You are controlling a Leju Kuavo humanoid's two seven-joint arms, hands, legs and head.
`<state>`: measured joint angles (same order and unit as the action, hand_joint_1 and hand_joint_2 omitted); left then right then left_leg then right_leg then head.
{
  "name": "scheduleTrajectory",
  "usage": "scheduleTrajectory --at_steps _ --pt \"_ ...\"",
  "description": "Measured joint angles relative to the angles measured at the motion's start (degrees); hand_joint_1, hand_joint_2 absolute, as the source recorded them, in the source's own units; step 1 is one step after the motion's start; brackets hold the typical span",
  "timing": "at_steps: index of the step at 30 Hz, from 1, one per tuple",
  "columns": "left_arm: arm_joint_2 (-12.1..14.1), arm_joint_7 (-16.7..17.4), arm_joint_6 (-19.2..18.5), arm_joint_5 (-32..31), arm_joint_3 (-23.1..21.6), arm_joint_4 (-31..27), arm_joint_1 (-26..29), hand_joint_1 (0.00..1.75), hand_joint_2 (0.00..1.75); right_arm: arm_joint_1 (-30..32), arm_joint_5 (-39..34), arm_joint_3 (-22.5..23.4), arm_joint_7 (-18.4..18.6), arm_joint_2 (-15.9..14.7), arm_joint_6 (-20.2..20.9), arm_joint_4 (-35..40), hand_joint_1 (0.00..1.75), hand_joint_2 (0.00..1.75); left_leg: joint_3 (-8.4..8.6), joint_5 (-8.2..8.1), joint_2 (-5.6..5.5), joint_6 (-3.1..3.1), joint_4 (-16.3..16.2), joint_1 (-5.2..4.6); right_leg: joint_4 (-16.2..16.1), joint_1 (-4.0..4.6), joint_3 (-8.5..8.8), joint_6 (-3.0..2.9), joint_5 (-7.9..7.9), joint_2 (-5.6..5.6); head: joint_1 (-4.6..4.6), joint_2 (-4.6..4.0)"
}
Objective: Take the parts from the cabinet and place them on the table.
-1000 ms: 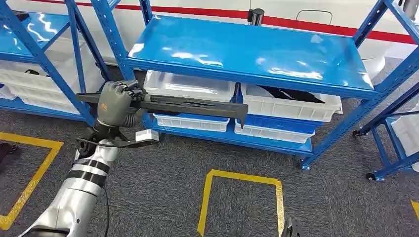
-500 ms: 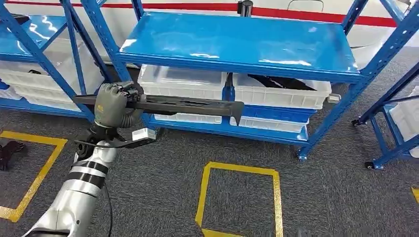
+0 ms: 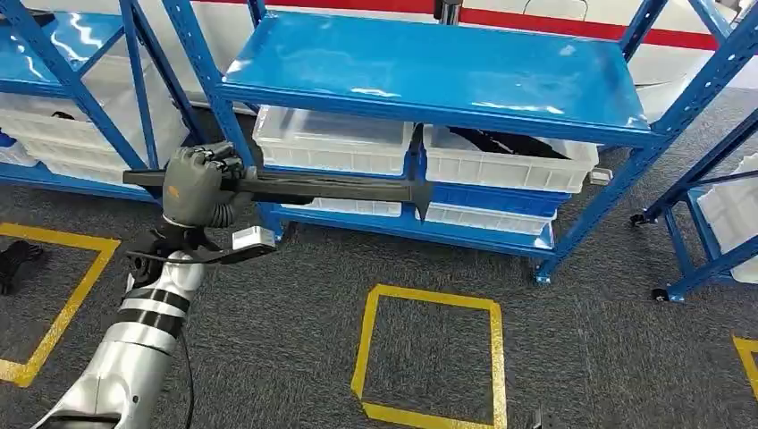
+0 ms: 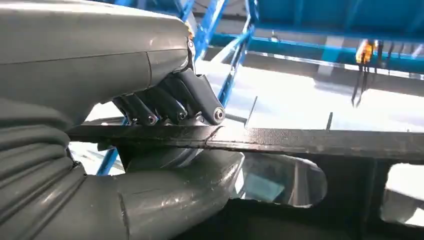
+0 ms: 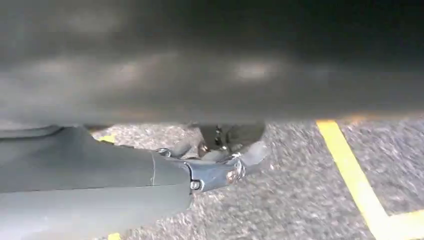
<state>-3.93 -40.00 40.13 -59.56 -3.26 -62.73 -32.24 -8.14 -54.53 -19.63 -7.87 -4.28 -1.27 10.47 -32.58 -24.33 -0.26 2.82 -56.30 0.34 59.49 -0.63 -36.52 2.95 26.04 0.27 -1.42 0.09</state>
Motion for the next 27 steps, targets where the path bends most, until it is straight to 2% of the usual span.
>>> scheduleTrajectory --at_steps 2,3,4,5,6,8,9,10,12,13,14,15,16,17,18,19,20,21,23,24,25,26,27 --pt "-0.13 -0.02 0.00 0.00 0.02 0.00 -0.13 1.75 1.75 -0.32 0.00 0.20 -0.07 -0.26 0.00 0.02 0.00 0.00 -0.66 0.45 0.18 -0.11 0.28 0.07 8.60 -0.24 -3.49 0.02 3.66 -0.03 0.33 0.00" --pt "-0.13 -0.02 0.00 0.00 0.02 0.09 0.17 1.75 1.75 -0.31 -0.02 0.31 -0.13 -0.42 -0.07 0.02 0.00 0.00 -0.89 0.56 0.38 -0.26 0.24 0.14 13.36 -0.42 -5.27 0.27 5.13 -0.04 0.35 0.00" --pt "-0.15 -0.02 0.00 -0.04 0.02 0.26 0.43 1.75 1.75 -0.17 -0.04 0.37 -0.13 -0.50 -0.18 0.02 0.00 0.00 -1.06 0.63 0.45 -0.38 0.20 0.24 15.44 -0.62 -5.92 0.80 5.26 -0.04 0.35 0.00" --pt "-0.20 -0.02 -0.02 -0.20 0.02 0.46 0.62 1.75 1.75 -0.03 -0.04 0.50 -0.13 -0.59 -0.22 0.02 0.00 0.00 -1.21 0.78 0.48 -0.61 0.16 0.40 14.34 -0.88 -5.20 1.68 4.24 -0.06 0.40 0.00" --pt "-0.24 0.00 -0.02 -0.29 0.02 0.57 0.63 1.75 1.75 -0.01 -0.04 0.59 -0.13 -0.72 -0.33 0.02 0.00 0.00 -1.43 0.88 0.49 -0.79 0.05 0.64 10.80 -1.18 -3.33 2.63 2.46 -0.07 0.35 0.00" --pt "-0.29 -0.02 0.00 -0.31 0.02 0.57 0.48 1.75 1.75 -0.14 -0.07 0.63 -0.18 -0.85 -0.37 0.04 0.00 0.00 -1.84 0.88 0.48 -1.28 -0.51 1.15 0.07 -1.88 2.19 4.40 -1.66 -0.42 0.42 0.00" --pt "-0.35 -0.02 0.00 -0.31 0.02 0.57 0.25 1.75 1.75 -0.29 -0.07 0.63 -0.20 -0.57 -0.37 0.04 0.00 0.00 -2.69 0.97 0.42 -1.91 -0.71 0.69 -2.29 -1.60 4.06 4.39 -0.59 -0.35 0.83 0.00" --pt "-0.39 0.04 -0.02 -0.28 0.02 0.59 0.20 1.75 1.75 -0.24 -0.07 0.66 -0.20 -0.81 -0.37 0.04 0.00 0.00 -3.05 1.19 0.43 -2.24 -0.97 0.47 -2.60 -1.05 3.65 3.25 -1.07 -0.02 0.77 0.00" --pt "-0.46 -0.02 0.00 -0.33 0.02 0.70 0.52 1.75 1.75 -0.01 -0.07 0.66 -0.20 -0.83 -0.39 0.00 0.00 0.00 -3.33 2.01 0.28 -3.01 -0.82 0.47 -1.73 -1.07 2.76 3.07 -1.18 -0.05 0.72 0.00" --pt "-0.46 0.00 0.00 -0.33 0.02 0.74 0.54 1.75 1.75 0.11 -0.07 0.66 -0.20 -0.72 -0.39 0.00 0.00 0.00 -3.63 2.38 0.29 -3.36 -0.57 0.48 -1.59 -1.14 2.38 2.62 -1.48 -0.08 0.73 0.00" --pt "-0.46 -0.02 0.00 -0.35 0.02 0.81 0.51 1.75 1.75 0.16 -0.07 0.66 -0.18 -0.72 -0.39 0.00 0.00 0.00 -4.09 1.87 0.37 -3.50 -0.78 0.56 -2.05 -1.87 2.11 2.02 -1.62 -0.17 0.68 0.00" --pt "-0.46 0.00 0.00 -0.31 0.09 0.81 0.45 1.75 1.75 0.15 -0.07 0.66 -0.20 -0.74 -0.42 0.02 0.00 0.00 -5.09 -0.20 0.46 -3.67 -2.61 0.59 -2.01 -1.74 1.85 1.32 -1.81 -0.11 0.51 0.00" --pt "-0.46 0.00 0.00 -0.29 0.09 0.85 0.49 1.75 1.75 0.20 -0.09 0.68 -0.22 -0.77 -0.42 0.02 0.00 0.00 -6.40 -3.11 0.40 -3.84 -6.49 0.70 -2.01 -1.65 1.74 0.63 -1.95 -0.20 0.18 0.00" --pt "-0.48 0.00 0.00 -0.26 0.07 1.09 0.54 1.75 1.75 0.27 -0.07 0.68 -0.26 -0.77 -0.42 0.02 0.00 0.00 -7.97 -5.99 0.39 -4.09 -11.57 0.69 -1.97 -1.37 1.76 0.35 -1.99 -0.20 0.14 0.00" --pt "-0.53 0.00 0.00 -0.26 0.04 1.51 0.70 1.75 1.75 0.40 -0.07 0.72 -0.31 -0.77 -0.42 0.02 0.00 0.00 -9.32 -8.04 0.40 -4.22 -16.09 0.70 -1.96 -1.05 1.89 0.23 -1.91 -0.20 0.16 0.00" --pt "-0.59 0.00 0.00 -0.37 0.00 1.83 1.00 1.75 1.75 0.52 -0.07 0.76 -0.35 -0.79 -0.42 0.02 0.00 0.00 -10.12 -8.82 0.38 -4.10 -19.19 0.68 -1.92 -0.73 2.03 0.22 -1.90 -0.16 0.20 0.00" --pt "-0.59 0.00 0.00 -0.59 0.00 2.03 1.32 1.75 1.75 0.65 -0.04 0.81 -0.37 -0.81 -0.39 0.02 0.00 0.00 -9.98 -7.92 0.36 -3.62 -19.64 0.61 -1.91 -0.38 2.14 0.19 -1.89 -0.03 0.13 0.00" --pt "-0.59 -0.02 0.00 -0.79 0.00 2.10 1.36 1.75 1.75 0.66 -0.02 0.85 -0.37 -0.85 -0.42 0.02 0.00 0.00 -9.06 -6.00 0.31 -3.00 -17.71 0.39 -1.90 -0.06 2.16 0.15 -1.86 0.14 0.18 0.00" --pt "-0.66 0.00 0.00 -1.05 0.00 2.01 0.94 1.75 1.75 0.55 0.00 1.07 -0.46 -0.92 -0.39 0.07 0.00 0.00 -4.99 -0.77 -0.02 -0.87 -8.91 -0.33 -1.91 0.66 2.25 0.14 -1.85 0.45 0.16 0.00" --pt "-0.66 0.00 0.00 -1.05 0.00 1.95 0.56 1.75 1.75 0.50 0.00 1.12 -0.53 -0.62 -0.37 0.11 0.00 0.00 -3.23 0.14 -0.68 1.06 -4.81 -1.13 -1.92 0.26 2.23 0.10 -1.82 0.45 0.32 0.00" --pt "-0.66 0.00 0.00 -1.09 -0.02 1.95 0.55 1.75 1.75 0.39 0.00 1.16 -0.55 -0.19 -0.35 0.09 0.00 0.00 -1.92 -0.38 -0.46 1.56 -3.56 -1.26 -1.98 0.90 1.82 0.18 -1.87 0.32 1.01 0.00" --pt "-0.66 0.00 0.04 -1.14 -0.02 1.88 0.54 1.75 1.75 0.68 0.00 1.20 -0.64 -0.37 -0.37 0.09 0.00 0.00 -1.29 -0.59 -0.35 1.21 -1.74 -1.84 -1.92 -0.23 1.83 0.16 -2.09 0.26 0.70 0.00" --pt "-0.75 0.00 0.04 -1.11 -0.04 1.92 0.56 1.75 1.75 0.42 0.00 1.23 -0.68 -0.40 -0.37 0.09 0.00 0.00 -1.45 -0.35 -0.53 1.25 -1.74 -2.10 -2.01 -0.39 1.59 0.48 -2.31 0.39 0.07 0.00"
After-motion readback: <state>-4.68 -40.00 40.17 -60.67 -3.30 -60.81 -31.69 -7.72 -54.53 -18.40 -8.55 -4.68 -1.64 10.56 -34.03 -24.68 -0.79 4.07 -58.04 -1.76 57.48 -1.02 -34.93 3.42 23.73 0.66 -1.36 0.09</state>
